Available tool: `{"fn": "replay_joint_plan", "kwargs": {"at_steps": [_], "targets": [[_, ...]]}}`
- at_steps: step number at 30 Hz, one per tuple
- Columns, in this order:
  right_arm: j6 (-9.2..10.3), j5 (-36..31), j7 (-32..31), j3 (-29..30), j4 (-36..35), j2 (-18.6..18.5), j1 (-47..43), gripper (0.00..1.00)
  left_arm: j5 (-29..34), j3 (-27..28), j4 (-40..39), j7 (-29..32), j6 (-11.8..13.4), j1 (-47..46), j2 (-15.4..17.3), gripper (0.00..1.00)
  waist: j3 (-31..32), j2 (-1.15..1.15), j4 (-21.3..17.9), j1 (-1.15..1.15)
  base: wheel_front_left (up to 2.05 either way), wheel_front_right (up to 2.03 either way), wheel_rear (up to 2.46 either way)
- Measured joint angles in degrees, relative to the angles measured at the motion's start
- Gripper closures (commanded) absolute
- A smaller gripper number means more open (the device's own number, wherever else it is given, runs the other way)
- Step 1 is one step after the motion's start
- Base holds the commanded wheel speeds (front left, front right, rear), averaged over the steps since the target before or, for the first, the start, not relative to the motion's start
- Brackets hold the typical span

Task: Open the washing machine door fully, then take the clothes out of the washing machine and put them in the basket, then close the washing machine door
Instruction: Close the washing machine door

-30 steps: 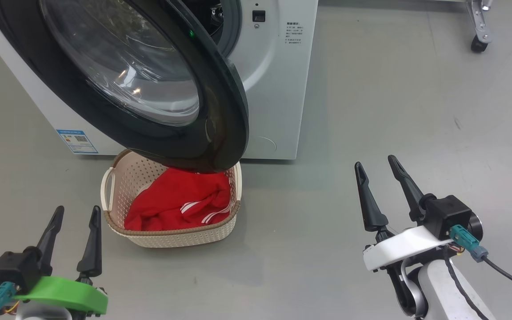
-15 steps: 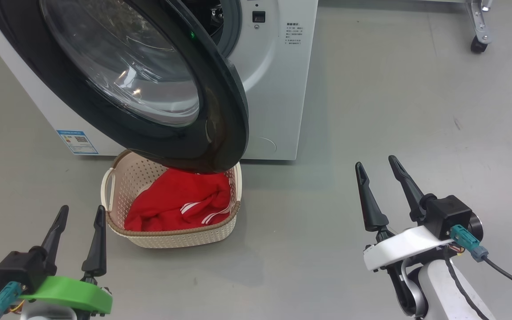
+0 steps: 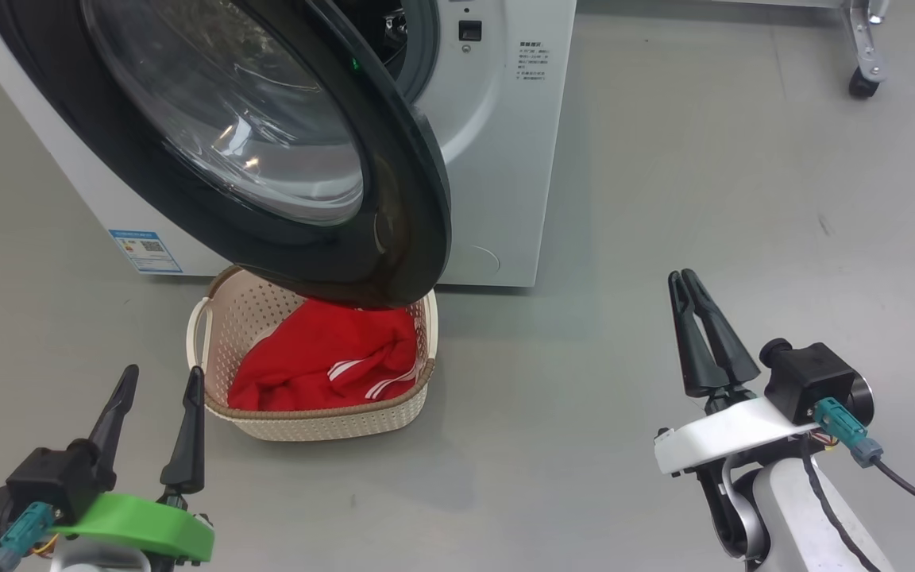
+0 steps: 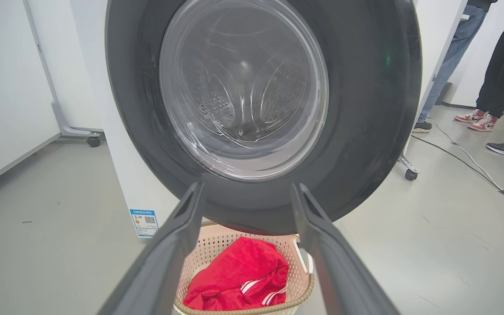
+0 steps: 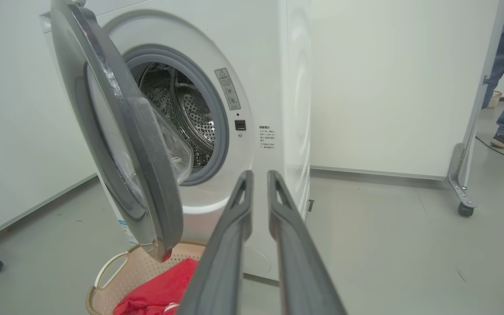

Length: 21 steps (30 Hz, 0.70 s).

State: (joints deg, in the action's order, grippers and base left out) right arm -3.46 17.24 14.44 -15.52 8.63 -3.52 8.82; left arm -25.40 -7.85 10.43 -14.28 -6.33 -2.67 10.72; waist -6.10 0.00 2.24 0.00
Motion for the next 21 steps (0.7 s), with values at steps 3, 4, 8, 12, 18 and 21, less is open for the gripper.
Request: {"fn": "replay_joint_plan", "kwargs": {"at_steps": [3,4,8,12,18,21], "targets": [[-0.03,-1.0,0.0,-0.4,0.0,-0.2,0.0,1.00,0.2,-0.2,-0.3,0.0,0.0,0.0,-0.3,0.00,-0.4,0.00,0.5,0.00,0.00,0.00,0.00],[-0.29,-1.5,0.0,-0.9,0.0,-0.3,0.1,1.00,0.2,-0.3,-0.4,0.0,0.0,0.0,-0.4,0.00,-0.6,0.00,0.7,0.00,0.00,0.00,0.00],[-1.13,-3.8,0.0,-3.7,0.0,-1.1,1.0,1.00,0.3,-0.3,-0.6,0.0,-0.1,-0.1,-0.5,0.00,-1.6,0.00,1.6,0.00,0.00,0.00,0.00],[-1.77,-5.1,0.0,-5.8,-0.2,-2.0,2.8,1.00,0.3,-0.7,-1.0,-0.2,-0.1,-0.8,-0.7,0.00,-2.7,0.00,2.3,0.00,0.00,0.00,0.00],[-2.98,-7.2,-0.1,-10.2,-1.8,-2.3,7.8,1.00,0.3,-2.3,-1.6,-0.2,-0.5,-3.0,-1.3,0.00,-5.1,0.00,4.3,0.00,0.00,0.00,0.00],[-3.03,-8.4,-1.2,-12.5,-1.4,-2.6,10.0,1.00,0.3,-2.6,-1.7,-0.2,-0.5,-3.6,-1.6,0.00,-6.5,0.00,5.6,0.00,0.00,0.00,0.00]]}}
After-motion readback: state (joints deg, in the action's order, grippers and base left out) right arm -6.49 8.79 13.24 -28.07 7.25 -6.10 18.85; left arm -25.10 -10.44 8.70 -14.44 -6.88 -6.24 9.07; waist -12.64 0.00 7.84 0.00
